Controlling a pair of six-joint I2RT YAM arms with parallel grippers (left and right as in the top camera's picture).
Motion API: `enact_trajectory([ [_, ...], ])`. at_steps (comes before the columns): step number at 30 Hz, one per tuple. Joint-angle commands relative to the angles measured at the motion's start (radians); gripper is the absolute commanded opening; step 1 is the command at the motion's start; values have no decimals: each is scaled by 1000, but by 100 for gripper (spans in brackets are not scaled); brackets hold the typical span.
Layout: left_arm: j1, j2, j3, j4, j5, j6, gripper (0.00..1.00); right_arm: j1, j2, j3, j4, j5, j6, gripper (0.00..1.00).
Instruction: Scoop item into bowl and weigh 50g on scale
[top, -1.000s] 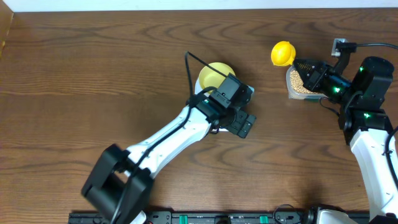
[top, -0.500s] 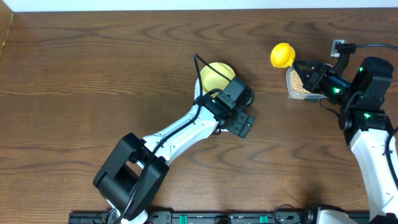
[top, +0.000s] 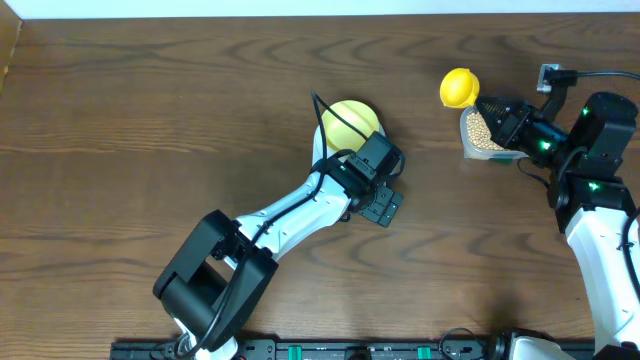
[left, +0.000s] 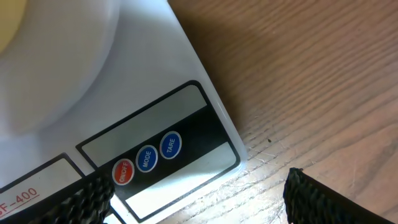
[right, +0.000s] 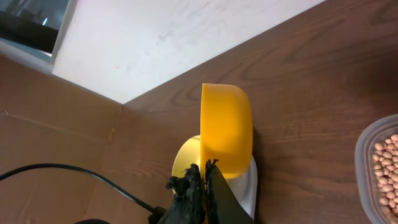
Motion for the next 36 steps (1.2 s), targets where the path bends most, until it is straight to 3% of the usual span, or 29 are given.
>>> enact_trajectory([
  [1, -3, 15, -17, 18, -13, -1, 89, -6, 0, 19, 0, -14, -18, 1],
  [36, -3, 34, -28, 27, 27, 18, 84, -23, 0, 19, -8, -19, -18, 1],
])
